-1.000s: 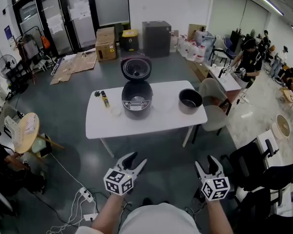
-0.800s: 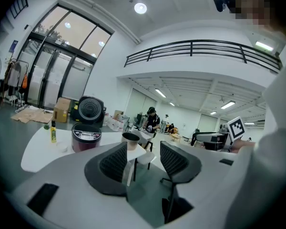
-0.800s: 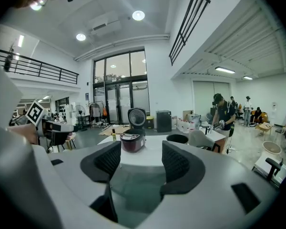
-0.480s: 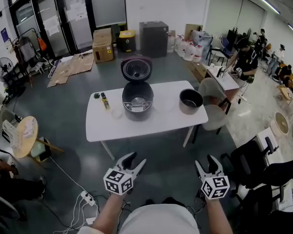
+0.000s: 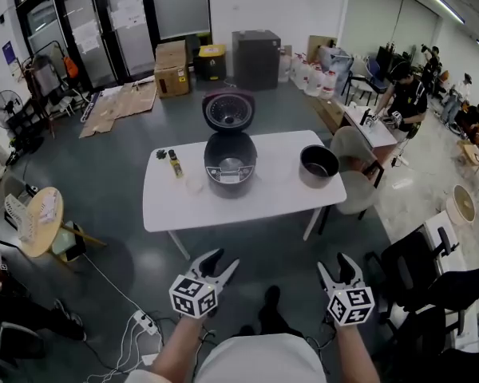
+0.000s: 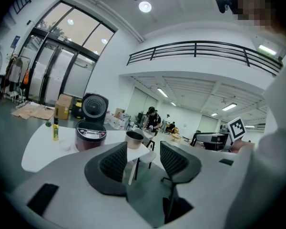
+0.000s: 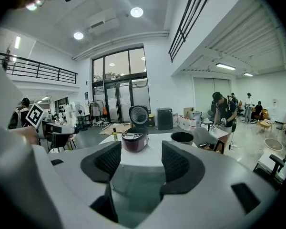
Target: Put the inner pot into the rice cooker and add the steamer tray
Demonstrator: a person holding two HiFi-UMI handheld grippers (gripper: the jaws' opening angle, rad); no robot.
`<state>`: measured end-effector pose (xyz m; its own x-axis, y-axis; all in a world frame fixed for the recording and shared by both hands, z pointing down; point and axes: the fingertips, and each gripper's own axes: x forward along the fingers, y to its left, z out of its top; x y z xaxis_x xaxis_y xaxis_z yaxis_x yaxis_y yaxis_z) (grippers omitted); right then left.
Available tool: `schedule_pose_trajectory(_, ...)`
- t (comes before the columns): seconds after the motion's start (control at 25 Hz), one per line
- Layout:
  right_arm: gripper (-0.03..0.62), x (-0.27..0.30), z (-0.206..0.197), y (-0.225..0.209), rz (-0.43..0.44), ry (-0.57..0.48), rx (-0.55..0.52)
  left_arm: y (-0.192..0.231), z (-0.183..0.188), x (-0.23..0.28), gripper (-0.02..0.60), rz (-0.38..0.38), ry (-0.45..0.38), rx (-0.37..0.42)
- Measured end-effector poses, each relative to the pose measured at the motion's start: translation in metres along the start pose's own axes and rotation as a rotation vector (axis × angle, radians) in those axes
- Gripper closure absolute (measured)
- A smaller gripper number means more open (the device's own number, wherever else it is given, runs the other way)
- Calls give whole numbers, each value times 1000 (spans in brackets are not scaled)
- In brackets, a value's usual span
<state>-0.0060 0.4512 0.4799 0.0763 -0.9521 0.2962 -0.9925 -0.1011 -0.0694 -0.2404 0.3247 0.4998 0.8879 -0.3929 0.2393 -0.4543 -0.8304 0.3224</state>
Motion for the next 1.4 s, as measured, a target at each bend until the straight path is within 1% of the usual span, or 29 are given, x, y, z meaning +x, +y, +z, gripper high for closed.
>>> schedule_pose_trajectory(0.16, 316, 29, 0, -3, 27, 14, 0, 17, 2, 12, 350, 24, 3, -15)
schedule_pose_trajectory(0.48, 318, 100, 19, -30, 65, 38, -4, 53, 28, 61, 350, 61, 10, -24)
schedule_pose_trajectory(0.72, 318, 161, 29, -56, 103, 69, 2, 80, 41, 108, 350, 94, 32, -43)
schedule_pose_trajectory(0.92, 318, 215, 35, -80, 151, 82, 0, 101, 47, 153, 351, 118, 51, -56)
schedule_pose_trajectory(1.16, 318, 260, 42, -121, 188, 101, 7, 110, 61, 207, 351, 142, 66, -55)
schedule_pose_trajectory(1.4, 318, 285, 42, -147, 216, 122, 17, 113, 71, 246, 350, 156, 70, -58)
